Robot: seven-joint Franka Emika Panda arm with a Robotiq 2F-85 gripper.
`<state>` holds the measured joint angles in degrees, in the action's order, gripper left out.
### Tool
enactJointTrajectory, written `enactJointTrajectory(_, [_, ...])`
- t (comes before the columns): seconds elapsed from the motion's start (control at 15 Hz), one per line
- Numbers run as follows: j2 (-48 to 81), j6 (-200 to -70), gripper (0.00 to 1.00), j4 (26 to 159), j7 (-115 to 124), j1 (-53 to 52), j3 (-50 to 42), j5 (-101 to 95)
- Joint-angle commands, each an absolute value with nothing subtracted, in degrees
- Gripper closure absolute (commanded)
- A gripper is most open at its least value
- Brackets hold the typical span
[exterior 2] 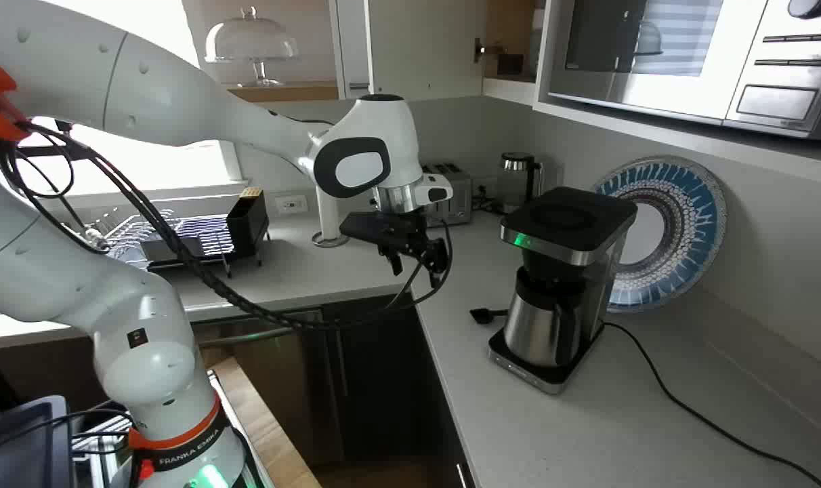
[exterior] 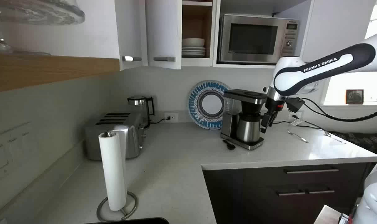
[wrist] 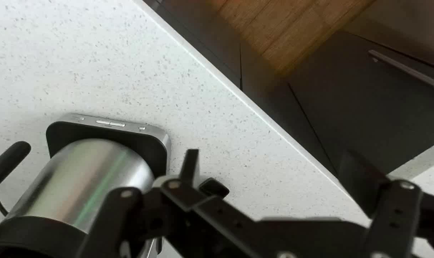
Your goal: Pick up the coffee jar and put it on the kitchen counter
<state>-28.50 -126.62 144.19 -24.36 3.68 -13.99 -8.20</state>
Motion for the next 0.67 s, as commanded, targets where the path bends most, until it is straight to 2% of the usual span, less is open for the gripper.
enactJointTrajectory(0.0, [-28.4, -126.5, 0.00, 144.1, -24.6, 4.2, -13.5, -7.9])
enactJointTrajectory(0.13, [-28.4, -126.5, 0.00, 144.1, -24.6, 4.2, -13.5, -7.9])
enactJointTrajectory(0.6, [-26.5, -124.7, 0.00, 136.5, -50.6, 2.3, -23.9, -1.1])
